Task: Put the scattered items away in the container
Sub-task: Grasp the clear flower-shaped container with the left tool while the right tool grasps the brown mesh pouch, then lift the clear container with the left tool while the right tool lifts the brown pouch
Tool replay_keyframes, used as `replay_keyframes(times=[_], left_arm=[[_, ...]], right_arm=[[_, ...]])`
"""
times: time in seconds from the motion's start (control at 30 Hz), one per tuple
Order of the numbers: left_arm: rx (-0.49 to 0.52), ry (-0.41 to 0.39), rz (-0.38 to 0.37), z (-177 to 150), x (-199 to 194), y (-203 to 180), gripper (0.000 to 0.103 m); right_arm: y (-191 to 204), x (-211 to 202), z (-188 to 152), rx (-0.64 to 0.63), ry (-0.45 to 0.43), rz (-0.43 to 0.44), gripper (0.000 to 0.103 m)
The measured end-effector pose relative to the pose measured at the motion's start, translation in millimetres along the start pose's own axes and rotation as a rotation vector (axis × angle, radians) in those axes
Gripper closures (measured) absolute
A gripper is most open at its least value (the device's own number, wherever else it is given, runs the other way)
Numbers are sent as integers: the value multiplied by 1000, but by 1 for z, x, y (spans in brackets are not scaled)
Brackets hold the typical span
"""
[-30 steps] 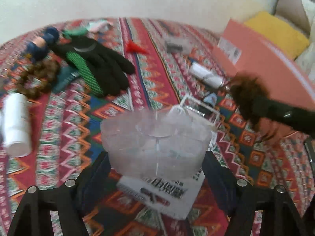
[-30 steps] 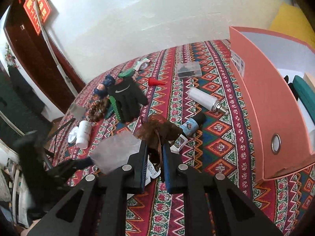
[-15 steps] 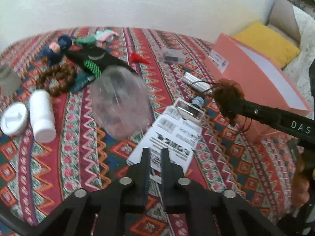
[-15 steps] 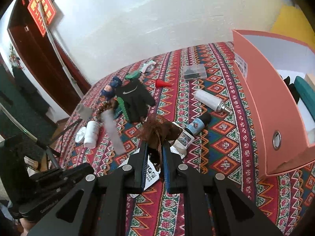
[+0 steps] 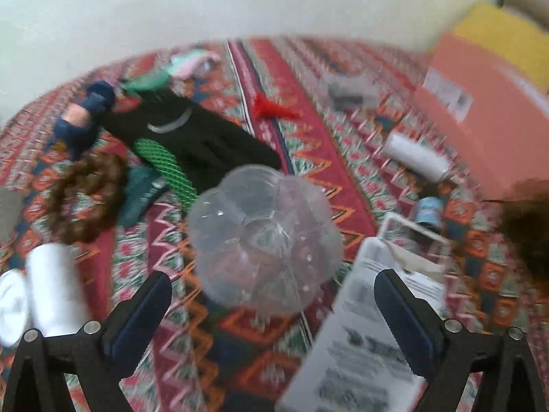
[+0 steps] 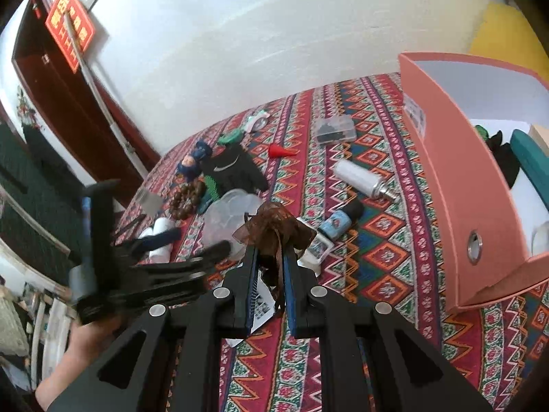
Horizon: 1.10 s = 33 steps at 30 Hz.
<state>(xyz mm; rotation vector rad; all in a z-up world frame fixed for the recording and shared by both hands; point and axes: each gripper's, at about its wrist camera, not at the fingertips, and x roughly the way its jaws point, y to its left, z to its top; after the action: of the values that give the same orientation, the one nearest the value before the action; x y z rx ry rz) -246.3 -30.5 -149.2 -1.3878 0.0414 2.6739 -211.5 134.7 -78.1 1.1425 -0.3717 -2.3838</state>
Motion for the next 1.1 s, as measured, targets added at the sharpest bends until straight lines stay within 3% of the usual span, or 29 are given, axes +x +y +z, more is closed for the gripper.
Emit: replay_keyframes(times=[0.23,0.47,0.67,0.7,0.73,0.8,0.87,0.9,0.93,1.0,1.03,1.1], left_arm=[[83,39,146,10,52,-19,0],[-55,-16,53,1,24,8,2],[-184,-66,-38,-10,-11,35,2],[-198,-71,-44,-13,-19,39,2],[-204,-75,-43,-19,-27,42,2],[-208,-84,-42,-32,-44,45,2],[-211,-94,-38,-43,-60,49,2],[-210,-100,-31,-48,-66,50,2],[-210,-107,-25,-52,-73,51,2],[-218,-115,-31,-61,-86,54,2],[-222,-119,-37,-65,-92,55,2],[-225,-129,-39,-71,-104,56,2]], right_arm=[[-15,3,5,56,15,24,89],[-12,9,4,28,27,21,90],[-7,29,-3,-25,63,-64,87],[-6,37,-7,-33,80,-95,77],[-5,44,-11,-41,85,-123,43],[-1,59,-18,-64,89,-160,12],[3,72,-24,-91,90,-180,15],[4,82,-30,-106,126,-194,34],[4,91,-35,-121,162,-209,61],[1,91,-39,-92,176,-211,67],[0,86,-39,-81,165,-203,80],[2,74,-38,-67,133,-187,81]])
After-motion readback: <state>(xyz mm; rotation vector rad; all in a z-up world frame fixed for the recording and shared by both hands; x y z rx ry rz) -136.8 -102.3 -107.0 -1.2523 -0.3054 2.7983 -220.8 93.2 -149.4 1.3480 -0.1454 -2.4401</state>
